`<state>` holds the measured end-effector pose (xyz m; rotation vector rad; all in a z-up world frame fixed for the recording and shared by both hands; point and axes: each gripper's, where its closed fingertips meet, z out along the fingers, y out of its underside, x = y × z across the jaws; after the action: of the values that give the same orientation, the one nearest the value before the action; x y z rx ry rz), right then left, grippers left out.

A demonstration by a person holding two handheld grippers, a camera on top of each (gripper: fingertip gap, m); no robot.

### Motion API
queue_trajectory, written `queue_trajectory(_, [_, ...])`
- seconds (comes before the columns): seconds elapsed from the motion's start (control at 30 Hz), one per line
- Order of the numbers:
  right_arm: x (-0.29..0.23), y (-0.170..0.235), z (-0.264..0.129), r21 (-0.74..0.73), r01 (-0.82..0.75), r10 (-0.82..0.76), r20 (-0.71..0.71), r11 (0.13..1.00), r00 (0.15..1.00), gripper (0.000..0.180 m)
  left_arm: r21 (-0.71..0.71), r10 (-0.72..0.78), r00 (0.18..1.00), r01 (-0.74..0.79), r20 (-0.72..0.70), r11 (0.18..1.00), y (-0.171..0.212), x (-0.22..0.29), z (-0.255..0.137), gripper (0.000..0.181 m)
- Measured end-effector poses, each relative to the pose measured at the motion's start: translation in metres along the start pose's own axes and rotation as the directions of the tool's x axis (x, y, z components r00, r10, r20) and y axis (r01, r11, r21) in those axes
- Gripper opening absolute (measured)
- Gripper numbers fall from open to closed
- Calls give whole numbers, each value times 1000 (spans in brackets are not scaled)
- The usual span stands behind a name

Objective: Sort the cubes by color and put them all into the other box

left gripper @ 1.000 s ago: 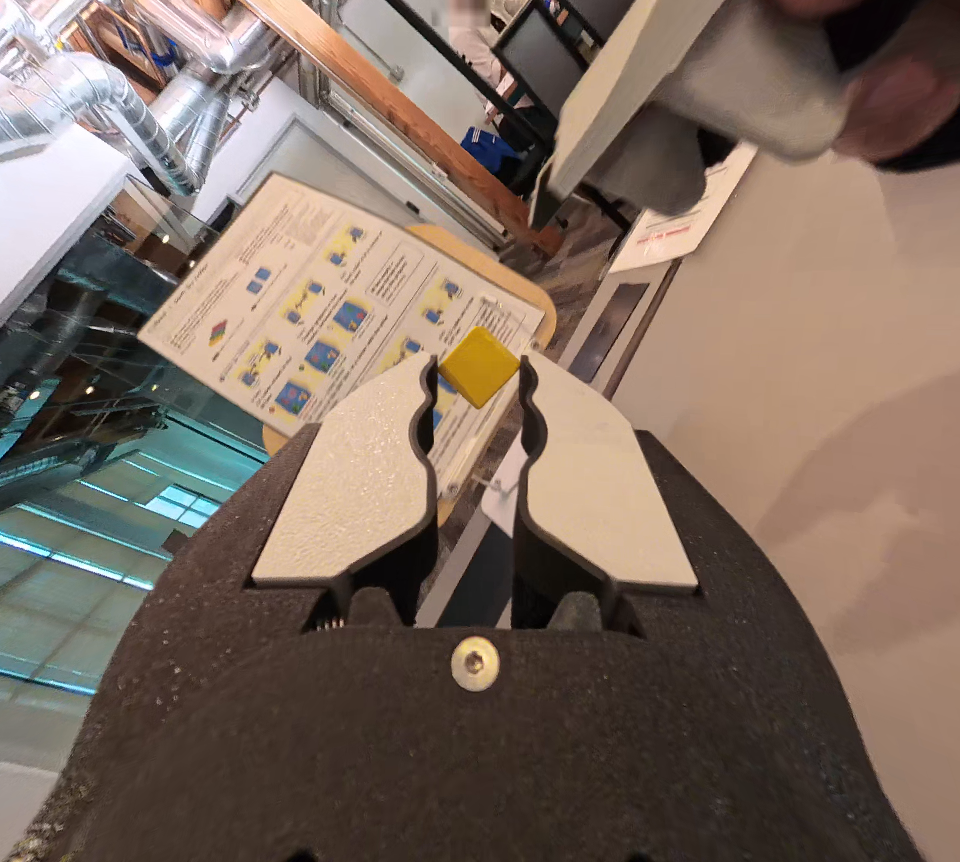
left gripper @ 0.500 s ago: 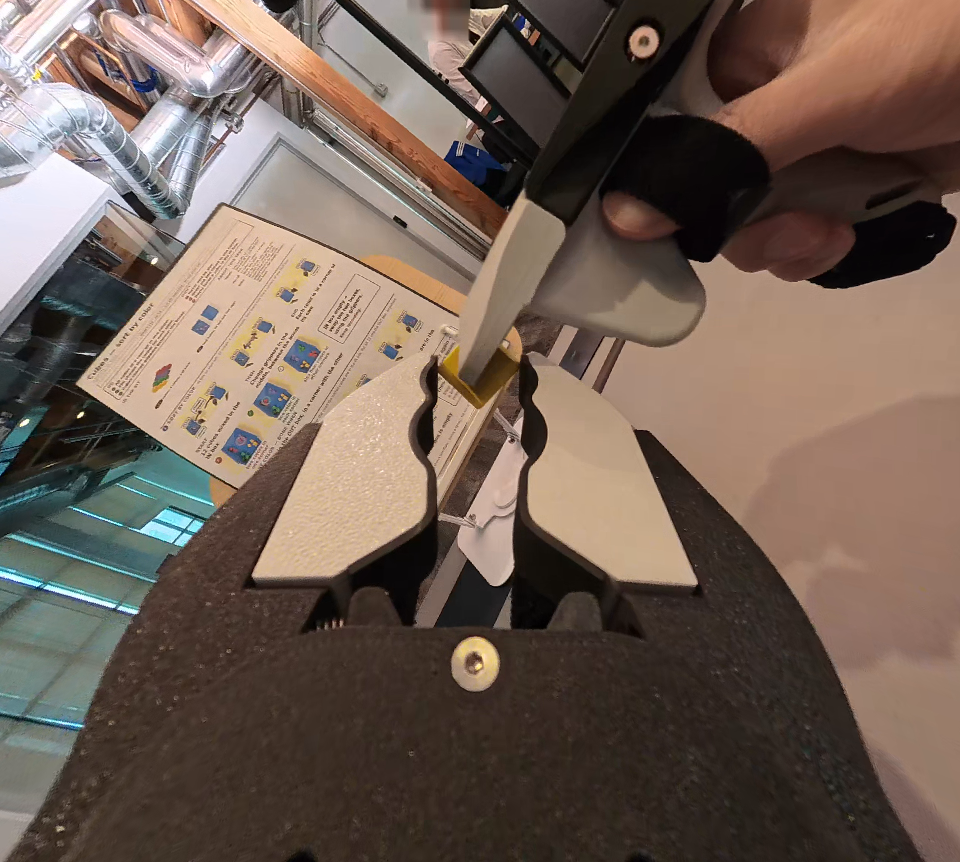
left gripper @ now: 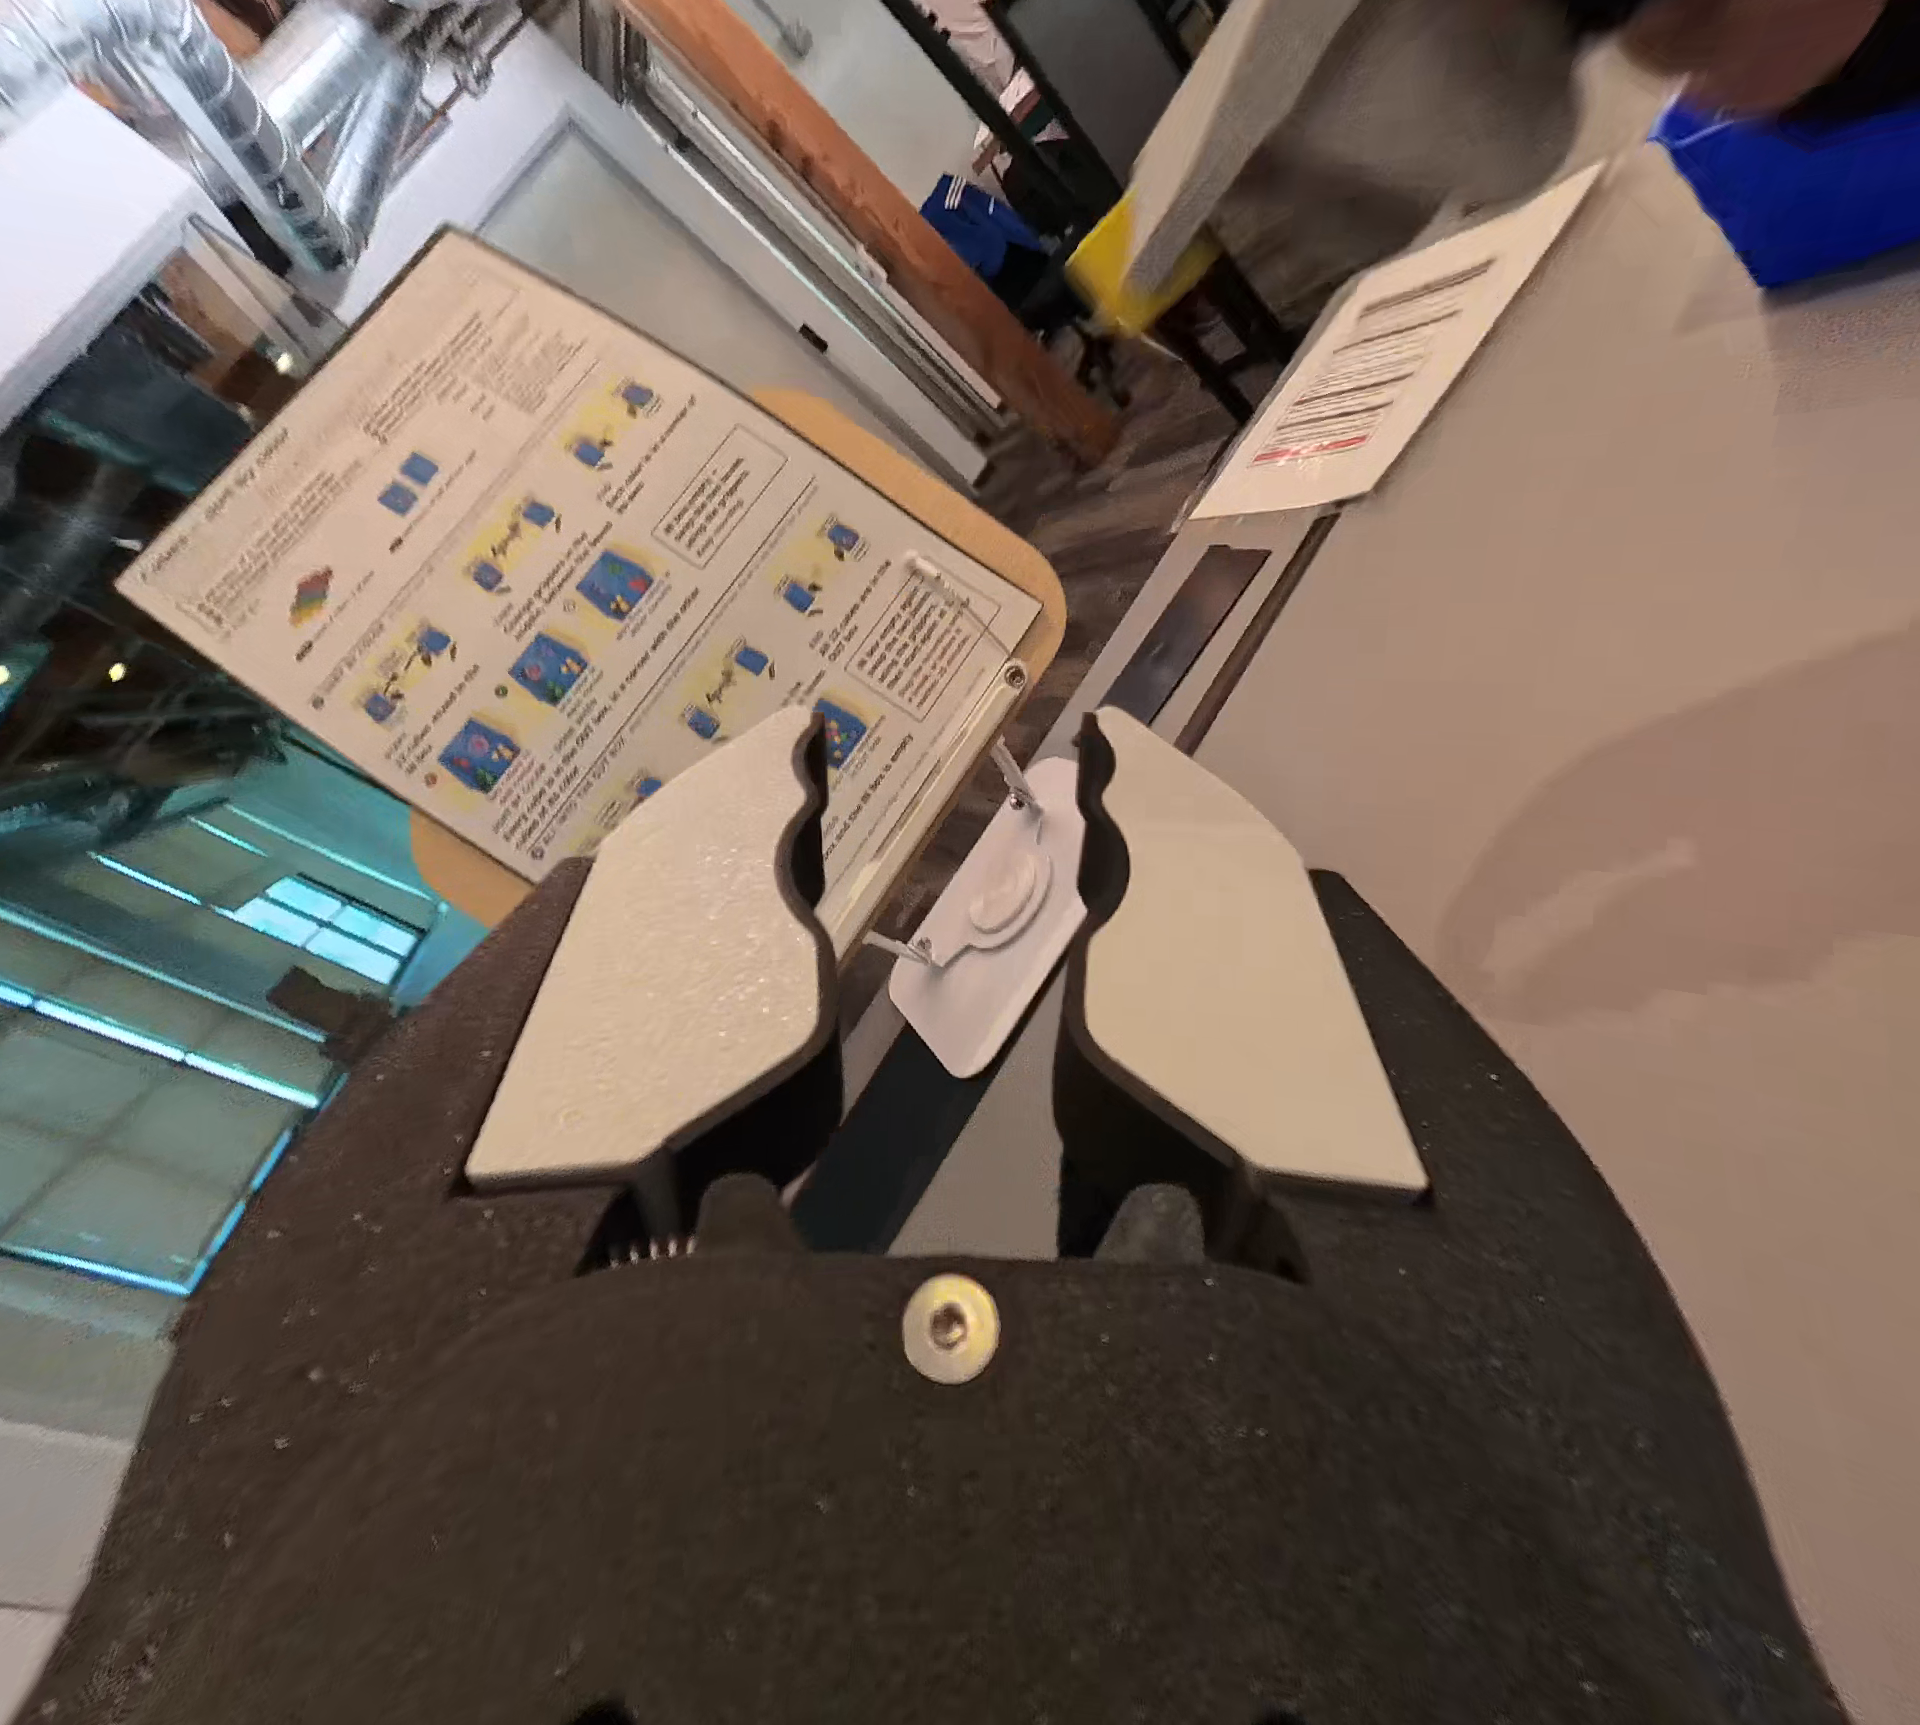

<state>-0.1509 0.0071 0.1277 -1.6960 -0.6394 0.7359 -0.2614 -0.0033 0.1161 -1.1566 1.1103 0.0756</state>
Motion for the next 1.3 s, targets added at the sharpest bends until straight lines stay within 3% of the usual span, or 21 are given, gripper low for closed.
queue_trajectory(0.1, [87,23,-101,-196,30,-102,-369,980,924,22,-2,-83,996,83,24,997,7,-20,-7,44])
queue_trajectory(0.2, [151,96,-222,-335,-227,-37,-629,914,777,22,-14,-128,990,129,58,992,17,-39,-12,41])
queue_trajectory(0.27, [175,153,-289,-303,-448,74,-756,841,650,22,-36,-136,987,140,89,990,26,-49,-13,39])
queue_trajectory(0.33, [182,197,-322,-235,-582,209,-777,778,594,22,-51,-146,984,152,102,987,33,-55,-15,38])
queue_trajectory(0.47, [187,236,-352,-202,-643,255,-800,739,544,22,-69,-156,981,164,119,984,40,-61,-17,35])
queue_trajectory(0.57, [194,236,-350,-210,-605,234,-787,768,571,22,-87,-146,981,158,126,984,45,-63,-18,35])
queue_trajectory(0.77, [197,250,-349,-237,-640,236,-792,731,563,22,-87,-160,980,171,122,981,47,-64,-18,33])
queue_trajectory(1.07, [214,254,-370,-90,-669,291,-852,737,436,22,-93,-144,982,156,121,983,48,-64,-18,31])
queue_trajectory(1.1, [218,253,-373,-58,-667,301,-861,743,410,26,-93,-145,982,156,122,983,48,-64,-18,31])
queue_trajectory(1.2, [223,244,-377,34,-649,355,-858,760,371,68,-97,-147,981,160,127,982,49,-66,-19,31])
queue_trajectory(1.3, [223,220,-381,140,-592,417,-834,794,362,71,-101,-146,981,160,130,982,50,-68,-20,31])
